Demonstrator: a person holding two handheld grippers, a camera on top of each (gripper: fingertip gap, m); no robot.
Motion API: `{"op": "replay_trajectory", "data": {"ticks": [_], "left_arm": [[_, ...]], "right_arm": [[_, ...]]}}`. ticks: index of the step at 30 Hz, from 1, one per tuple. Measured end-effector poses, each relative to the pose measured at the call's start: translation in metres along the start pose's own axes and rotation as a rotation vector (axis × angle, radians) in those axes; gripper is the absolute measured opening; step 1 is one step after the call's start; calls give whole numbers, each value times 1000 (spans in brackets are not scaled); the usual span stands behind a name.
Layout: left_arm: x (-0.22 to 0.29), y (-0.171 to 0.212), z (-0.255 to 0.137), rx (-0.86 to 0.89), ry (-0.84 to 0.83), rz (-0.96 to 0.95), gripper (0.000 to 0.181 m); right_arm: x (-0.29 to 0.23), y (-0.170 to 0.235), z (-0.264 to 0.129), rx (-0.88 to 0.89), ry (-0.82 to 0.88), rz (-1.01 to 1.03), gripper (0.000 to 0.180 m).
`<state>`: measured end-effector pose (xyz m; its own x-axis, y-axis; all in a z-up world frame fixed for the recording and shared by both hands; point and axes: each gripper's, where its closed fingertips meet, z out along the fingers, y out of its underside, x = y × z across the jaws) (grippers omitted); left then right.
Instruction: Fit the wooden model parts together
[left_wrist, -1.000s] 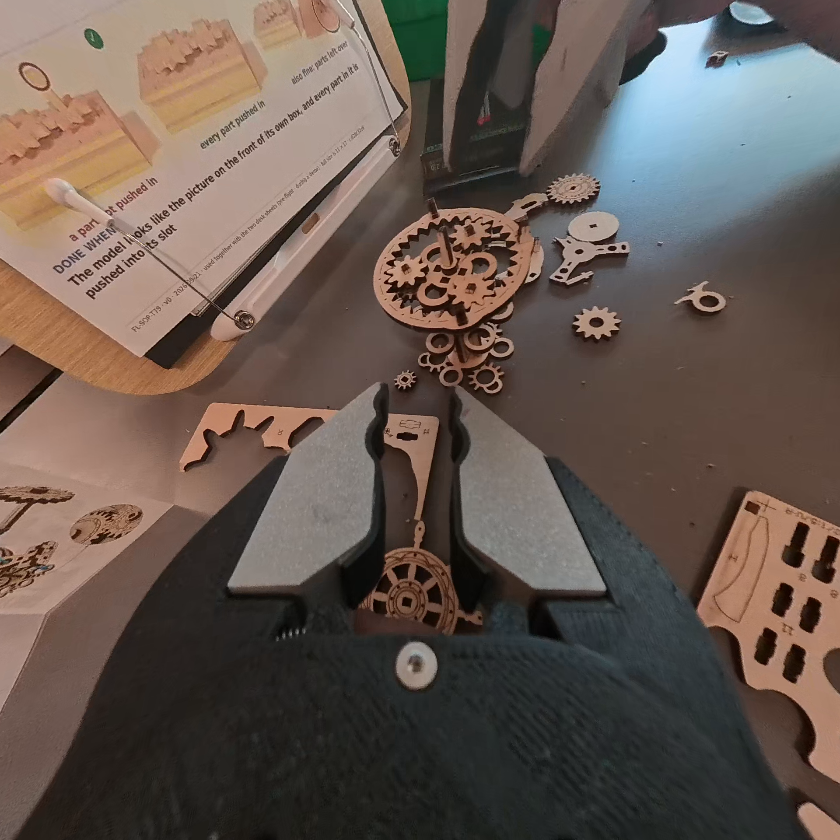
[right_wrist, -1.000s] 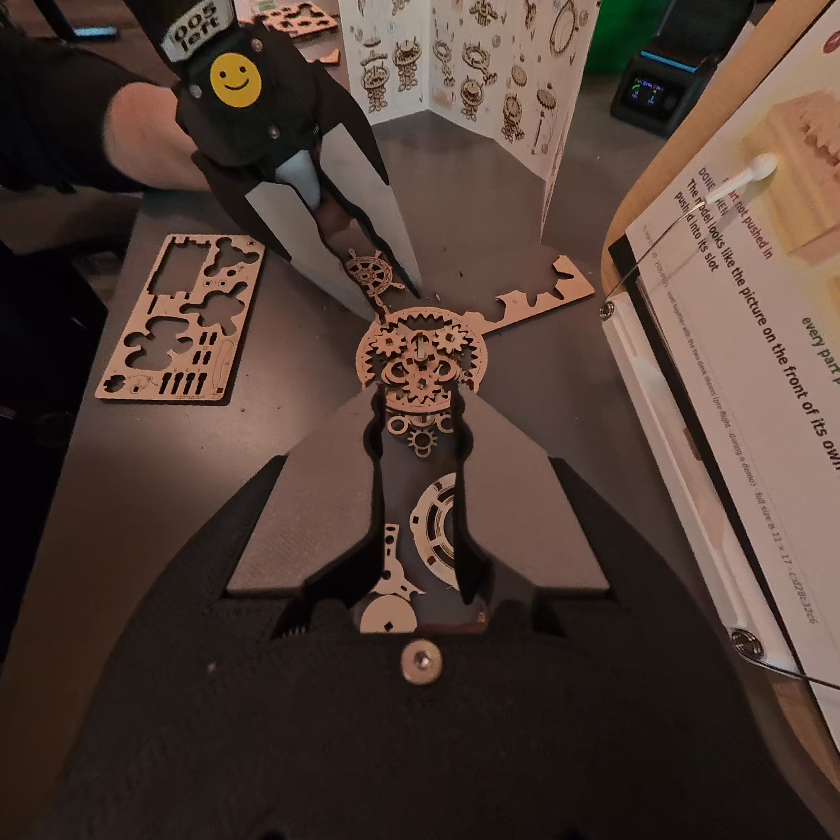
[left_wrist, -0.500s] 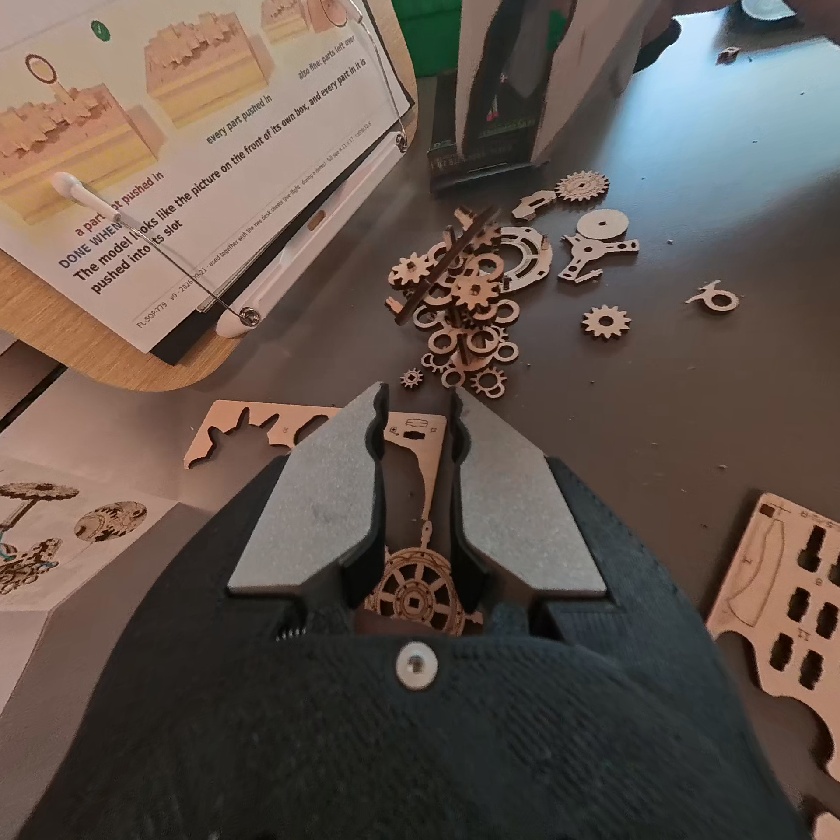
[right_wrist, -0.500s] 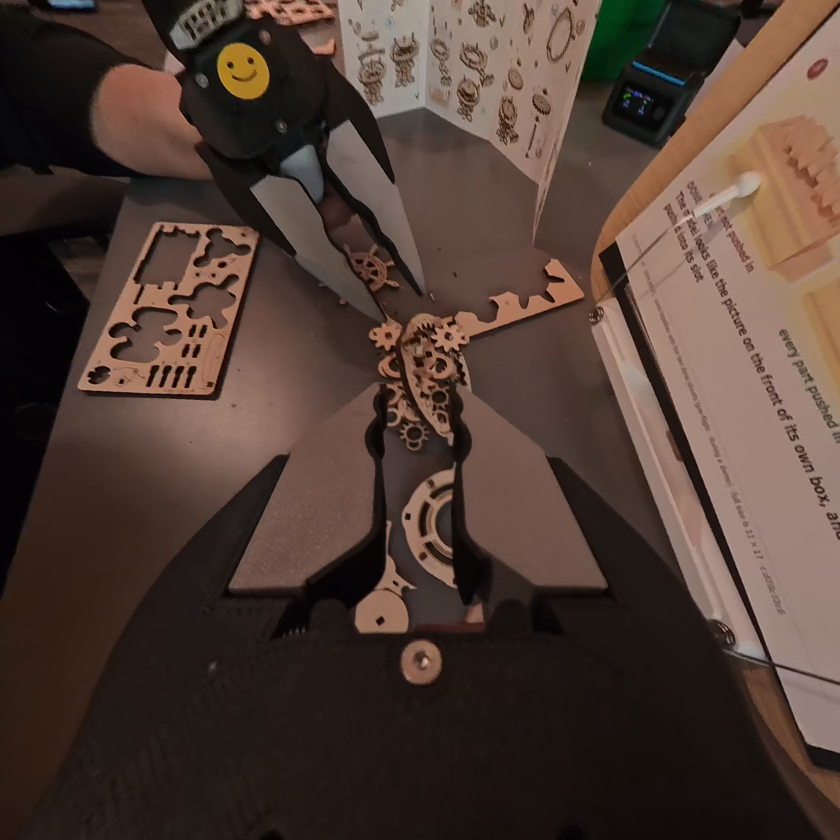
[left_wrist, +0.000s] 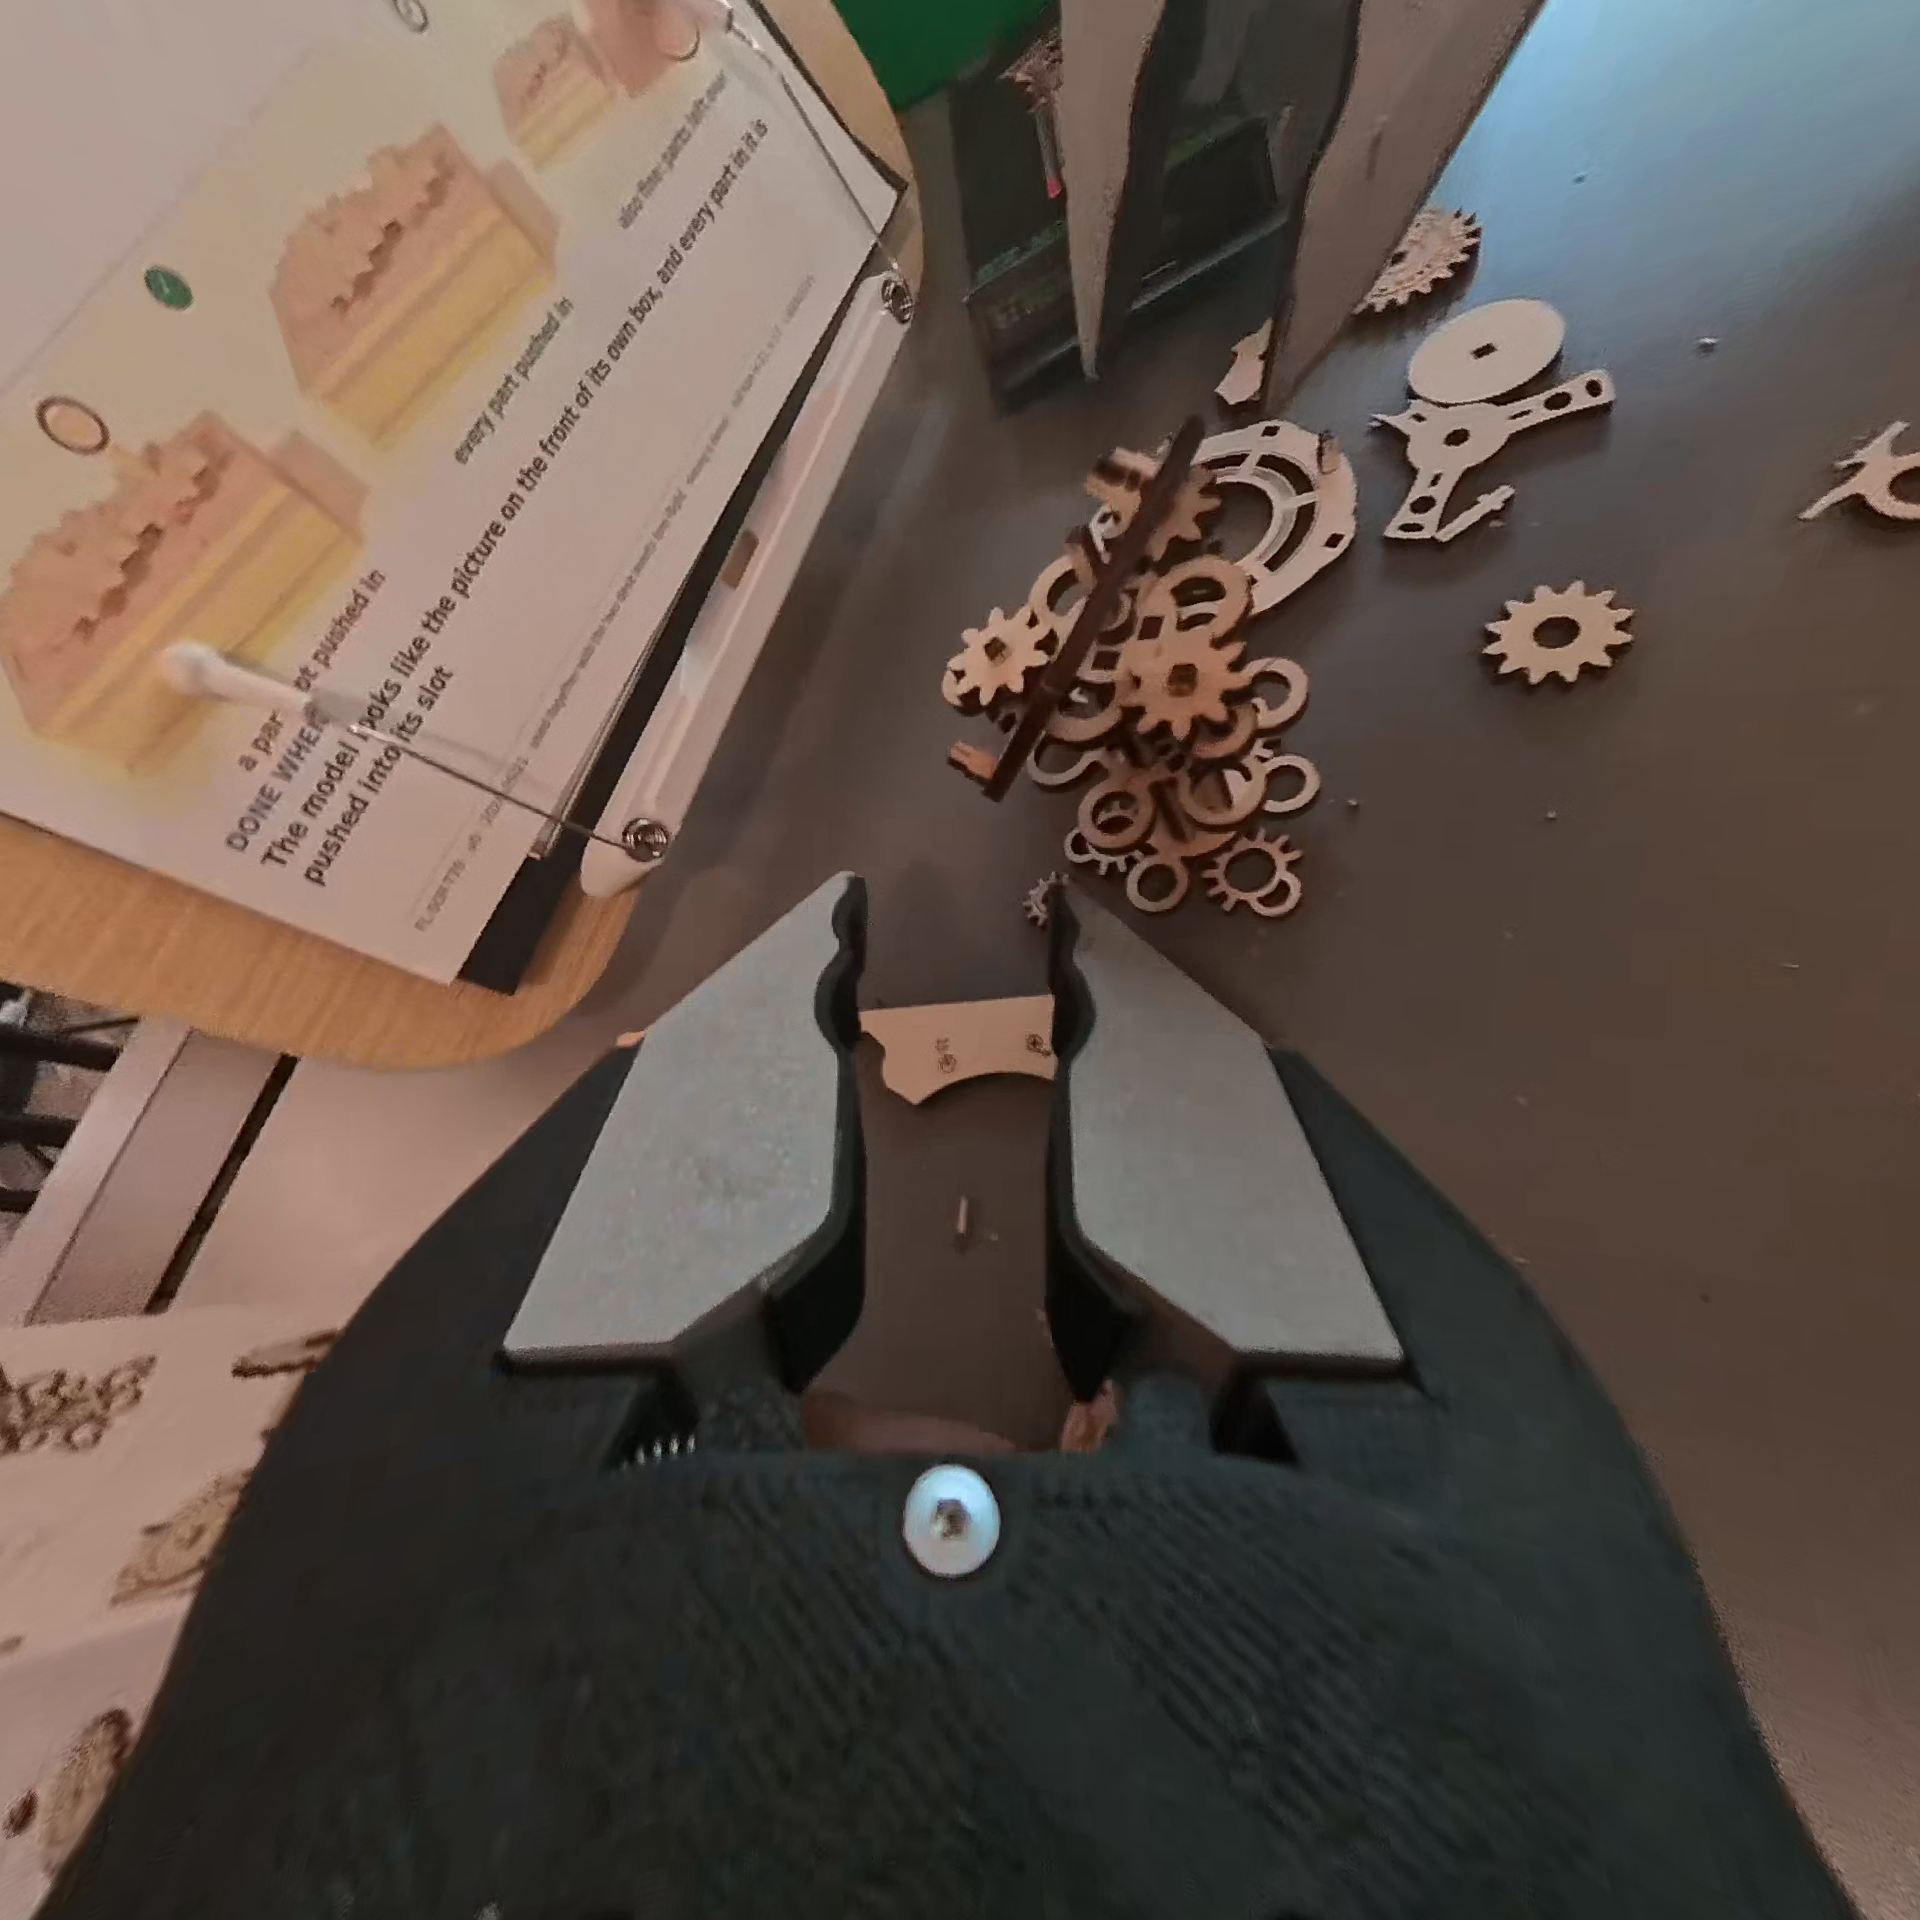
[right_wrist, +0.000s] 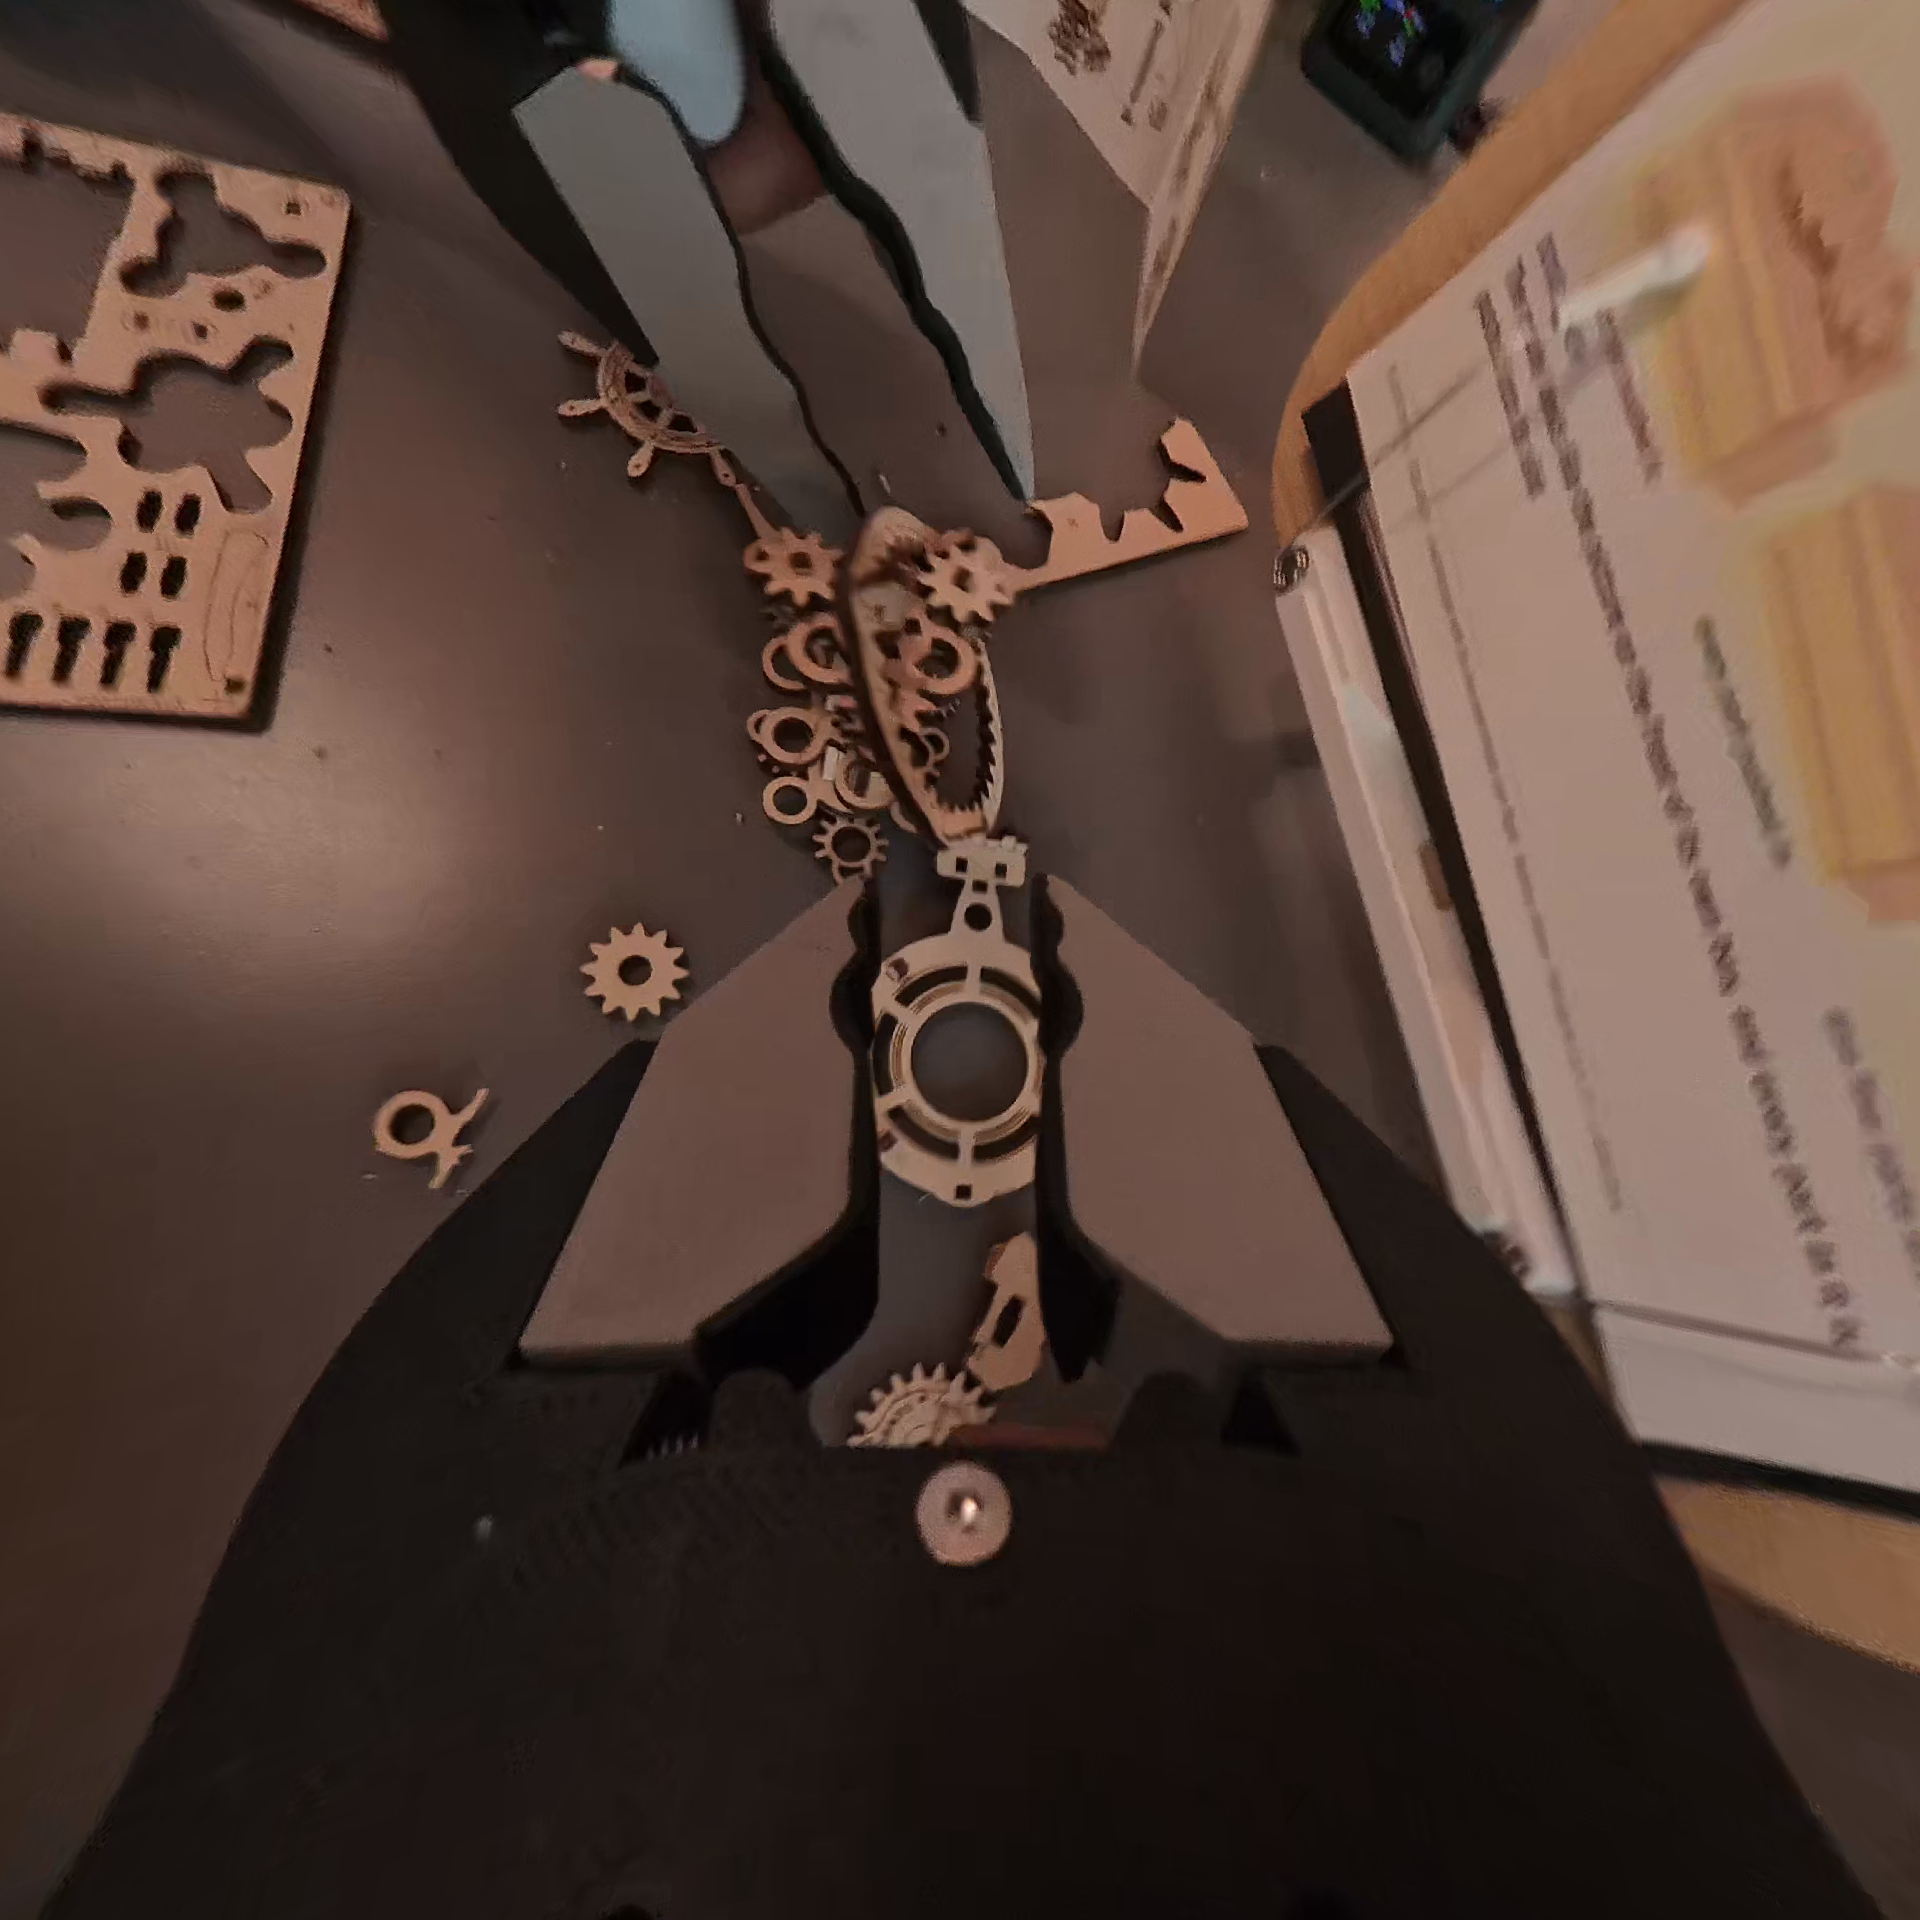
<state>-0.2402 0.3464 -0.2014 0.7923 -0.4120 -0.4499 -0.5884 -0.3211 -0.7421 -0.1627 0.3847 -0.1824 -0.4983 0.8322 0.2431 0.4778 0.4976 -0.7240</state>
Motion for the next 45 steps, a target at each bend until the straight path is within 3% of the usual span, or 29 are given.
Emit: {"op": "replay_trajectory", "data": {"ticks": [3,5,8,14,18,22,27,33,45], "left_arm": [[-2,-2,2,-3,33,-29,29],[0,-6,1,28,121,-156,19],[-1,-9,-3,52,272,-364,20],[0,-6,-2,66,383,-515,24],[5,-14,-4,102,394,-482,20],[12,-21,-5,125,416,-467,8],[11,-22,-7,143,388,-423,6],[5,-30,-14,209,299,-306,2],[-6,-50,-35,320,-287,445,1]], "right_arm": [[13,9,-4,35,-79,299,23],[15,9,-5,87,-181,491,21],[13,-1,-1,171,-307,649,24],[3,-3,14,154,-399,728,19],[2,-8,13,186,-458,750,5],[-1,-12,12,206,-496,762,1],[-1,-14,13,211,-498,757,0],[5,-27,2,281,-467,713,0],[14,-42,-5,344,-144,333,0]]}}
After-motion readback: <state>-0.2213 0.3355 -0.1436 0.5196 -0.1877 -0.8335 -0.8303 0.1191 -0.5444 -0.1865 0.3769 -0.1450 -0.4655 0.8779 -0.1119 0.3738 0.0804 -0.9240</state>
